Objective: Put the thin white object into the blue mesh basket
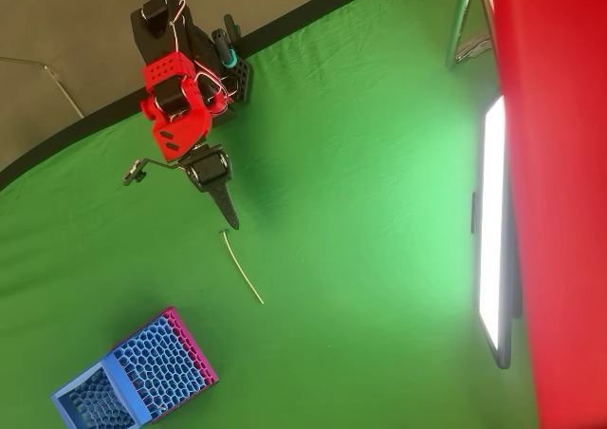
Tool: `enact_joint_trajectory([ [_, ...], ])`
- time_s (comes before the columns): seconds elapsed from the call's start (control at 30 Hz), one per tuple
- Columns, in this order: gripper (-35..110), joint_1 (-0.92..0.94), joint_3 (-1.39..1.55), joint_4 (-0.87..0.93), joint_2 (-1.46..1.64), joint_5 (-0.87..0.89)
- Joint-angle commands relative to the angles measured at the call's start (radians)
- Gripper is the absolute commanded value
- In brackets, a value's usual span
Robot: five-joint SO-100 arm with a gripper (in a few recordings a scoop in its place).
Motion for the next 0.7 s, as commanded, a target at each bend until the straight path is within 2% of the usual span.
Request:
enact_joint_trajectory([
  [0.0,3,0.003,-0.078,0.046,0.008,0.031],
  [0.37,5,-0.021,-0.247,0.255,0.006,0.104],
  [0.67,7,-0.049,-0.396,0.305,-0.147,0.115],
])
